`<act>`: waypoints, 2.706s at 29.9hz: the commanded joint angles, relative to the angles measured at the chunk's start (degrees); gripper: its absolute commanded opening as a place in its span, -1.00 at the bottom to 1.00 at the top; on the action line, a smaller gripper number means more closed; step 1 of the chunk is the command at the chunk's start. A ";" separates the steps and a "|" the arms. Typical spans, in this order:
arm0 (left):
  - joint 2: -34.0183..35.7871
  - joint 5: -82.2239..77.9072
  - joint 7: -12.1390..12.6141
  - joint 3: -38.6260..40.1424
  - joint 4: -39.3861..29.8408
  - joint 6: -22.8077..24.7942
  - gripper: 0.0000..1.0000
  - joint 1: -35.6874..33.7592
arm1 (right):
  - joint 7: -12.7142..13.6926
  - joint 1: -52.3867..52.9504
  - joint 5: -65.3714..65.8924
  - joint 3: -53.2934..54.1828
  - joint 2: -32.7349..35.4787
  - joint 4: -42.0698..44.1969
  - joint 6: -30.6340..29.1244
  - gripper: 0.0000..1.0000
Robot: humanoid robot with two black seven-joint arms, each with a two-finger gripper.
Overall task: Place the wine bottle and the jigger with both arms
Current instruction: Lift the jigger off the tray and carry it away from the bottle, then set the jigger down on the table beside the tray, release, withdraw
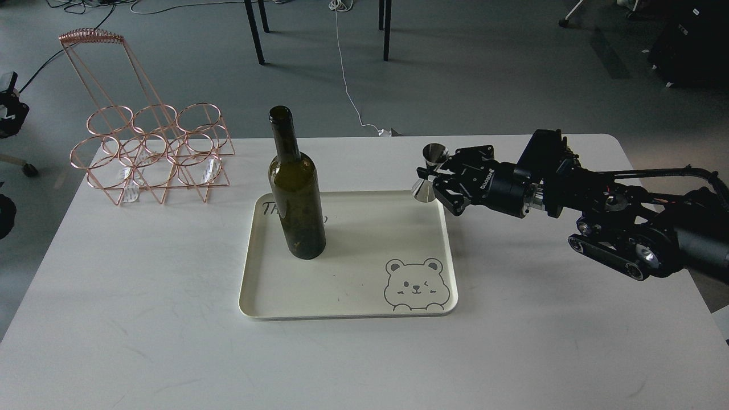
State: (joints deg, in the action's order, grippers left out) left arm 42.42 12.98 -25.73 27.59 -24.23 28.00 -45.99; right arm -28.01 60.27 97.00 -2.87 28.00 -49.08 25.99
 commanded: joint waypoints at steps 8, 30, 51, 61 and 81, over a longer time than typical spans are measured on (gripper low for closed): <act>-0.14 -0.06 0.06 0.00 -0.29 0.00 0.97 -0.15 | 0.01 -10.86 -13.93 4.45 14.00 0.12 2.01 -0.81; -0.41 -0.06 0.06 0.00 -0.47 0.00 0.97 -0.42 | 0.01 -23.27 -20.71 3.83 13.58 1.96 2.01 -0.65; -0.23 -0.06 0.06 0.09 -0.38 0.00 0.97 -0.59 | 0.01 -23.35 -20.62 3.66 11.82 2.14 2.01 0.20; -0.23 -0.06 0.15 0.00 -0.38 0.00 0.97 -1.20 | 0.01 -23.44 -21.15 4.54 18.57 -7.95 2.01 0.93; 3.45 -0.58 1.03 -0.35 -3.01 0.00 0.97 -2.52 | 0.01 -8.69 -25.88 13.68 26.14 -14.56 2.01 0.94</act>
State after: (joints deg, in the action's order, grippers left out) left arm 44.77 12.60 -24.86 27.56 -25.65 28.00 -48.14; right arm -28.01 46.95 74.57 9.99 54.30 -63.64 28.00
